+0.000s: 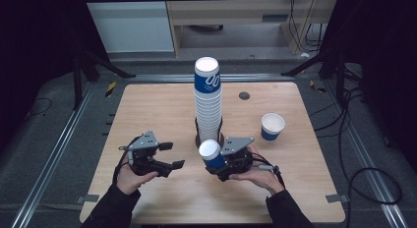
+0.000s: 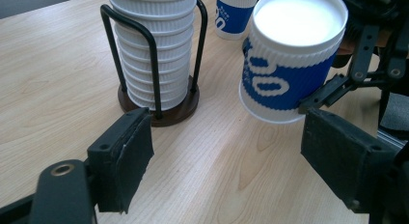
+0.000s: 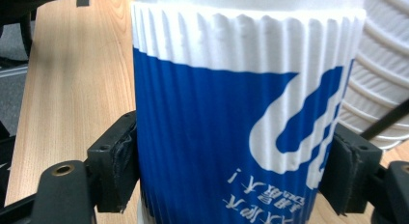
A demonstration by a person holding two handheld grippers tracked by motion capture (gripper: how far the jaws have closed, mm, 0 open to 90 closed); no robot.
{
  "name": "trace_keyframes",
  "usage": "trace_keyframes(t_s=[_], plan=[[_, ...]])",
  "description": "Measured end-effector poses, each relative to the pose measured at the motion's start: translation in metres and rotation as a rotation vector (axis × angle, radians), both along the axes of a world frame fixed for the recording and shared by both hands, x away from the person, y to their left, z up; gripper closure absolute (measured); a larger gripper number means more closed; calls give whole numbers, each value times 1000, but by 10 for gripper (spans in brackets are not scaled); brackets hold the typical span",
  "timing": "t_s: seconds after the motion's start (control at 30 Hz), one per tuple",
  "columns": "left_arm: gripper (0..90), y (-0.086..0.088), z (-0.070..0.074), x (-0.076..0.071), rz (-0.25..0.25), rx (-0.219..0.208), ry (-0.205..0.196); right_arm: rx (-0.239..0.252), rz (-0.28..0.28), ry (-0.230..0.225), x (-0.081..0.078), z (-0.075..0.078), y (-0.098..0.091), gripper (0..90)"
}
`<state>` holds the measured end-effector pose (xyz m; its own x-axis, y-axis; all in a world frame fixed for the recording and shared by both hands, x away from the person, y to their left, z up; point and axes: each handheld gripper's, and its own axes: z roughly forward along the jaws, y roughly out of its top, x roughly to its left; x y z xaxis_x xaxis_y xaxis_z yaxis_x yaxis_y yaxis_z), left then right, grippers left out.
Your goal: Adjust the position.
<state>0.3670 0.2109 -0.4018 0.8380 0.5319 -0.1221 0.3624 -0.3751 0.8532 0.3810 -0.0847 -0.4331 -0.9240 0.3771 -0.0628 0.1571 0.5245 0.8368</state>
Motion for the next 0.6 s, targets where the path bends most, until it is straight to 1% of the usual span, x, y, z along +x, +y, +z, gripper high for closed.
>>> trace_keyframes(t_s=[0.4,0.6], plan=[[165,-12,0,-5,-41,7,7,-39,47,5,-3,-11,18,214],[158,-20,-2,-8,-69,19,12,-52,64,4,-5,-15,26,215]])
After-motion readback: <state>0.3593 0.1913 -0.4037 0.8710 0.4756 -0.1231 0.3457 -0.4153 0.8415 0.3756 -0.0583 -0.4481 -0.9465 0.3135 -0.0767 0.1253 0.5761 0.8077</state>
